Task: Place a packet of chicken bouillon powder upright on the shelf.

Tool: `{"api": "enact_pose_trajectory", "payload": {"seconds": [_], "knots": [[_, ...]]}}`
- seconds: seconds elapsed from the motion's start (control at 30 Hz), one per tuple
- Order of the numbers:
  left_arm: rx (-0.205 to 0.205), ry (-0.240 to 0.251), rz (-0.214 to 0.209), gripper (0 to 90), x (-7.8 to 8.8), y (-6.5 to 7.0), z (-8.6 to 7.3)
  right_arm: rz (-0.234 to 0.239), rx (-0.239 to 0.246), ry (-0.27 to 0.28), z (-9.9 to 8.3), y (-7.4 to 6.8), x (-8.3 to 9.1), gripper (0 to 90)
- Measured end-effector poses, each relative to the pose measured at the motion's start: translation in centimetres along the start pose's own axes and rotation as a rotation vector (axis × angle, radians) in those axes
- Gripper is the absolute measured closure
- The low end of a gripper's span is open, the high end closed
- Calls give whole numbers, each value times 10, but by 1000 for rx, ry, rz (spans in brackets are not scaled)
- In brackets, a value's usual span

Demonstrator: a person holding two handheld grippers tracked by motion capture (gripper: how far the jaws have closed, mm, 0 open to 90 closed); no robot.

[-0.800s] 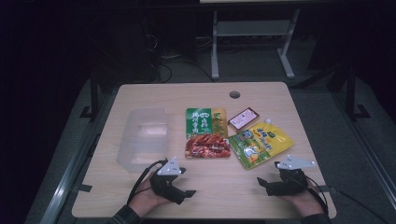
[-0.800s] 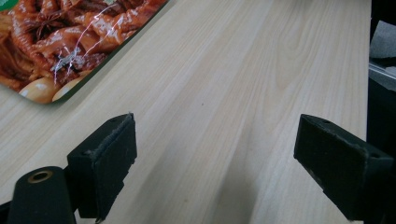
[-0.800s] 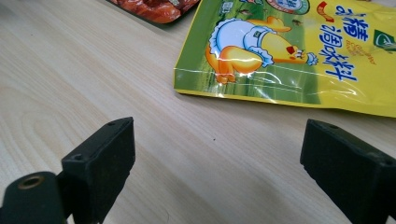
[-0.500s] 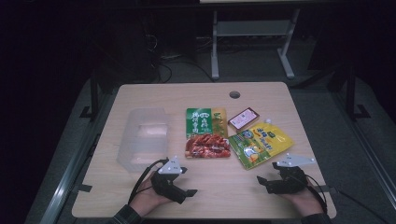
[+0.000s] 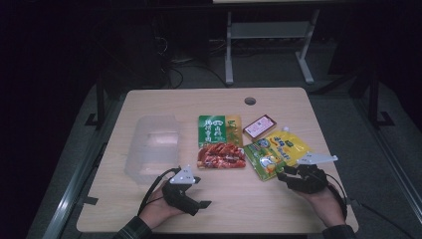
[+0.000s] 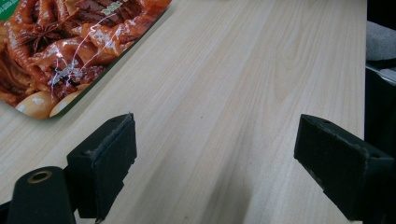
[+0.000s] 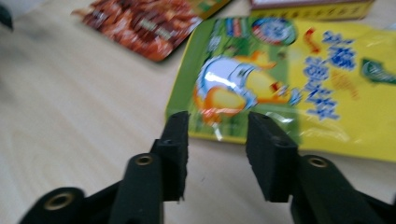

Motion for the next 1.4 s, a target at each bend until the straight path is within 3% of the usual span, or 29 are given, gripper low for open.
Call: {"api": "enact_pose_trajectory", "payload": {"seconds": [0.03,0.27,0.53,0.77,1.03,1.13,1.33,1.4], "knots": [[-1,11,3,125,0,2,4,-5,-7,18,6,6,-1,722],[-29,6,1,125,1,3,5,-17,-20,36,31,27,-12,897],[-18,17,-7,125,3,2,5,-41,-16,15,50,46,-37,898],[-21,25,-11,125,3,0,5,-109,-18,-10,64,70,-58,898],[-10,20,-25,126,1,1,5,-149,-57,17,73,97,-68,899],[2,21,-28,126,0,0,5,-147,-70,-3,73,101,-77,898],[9,21,-22,127,0,-1,5,-153,-30,1,81,103,-91,899],[9,19,-23,126,0,-1,5,-149,-42,-5,81,104,-94,899]]}}
Point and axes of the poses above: each handheld gripper's, and its own axes: x roughly backward along the jaws, z roughly out of its top, y roughly to its right, the point moved 5 cm from there along -x, roughly forward along the jaws, and after that the axes turned 13 degrees about z, right-handed, at the moved point
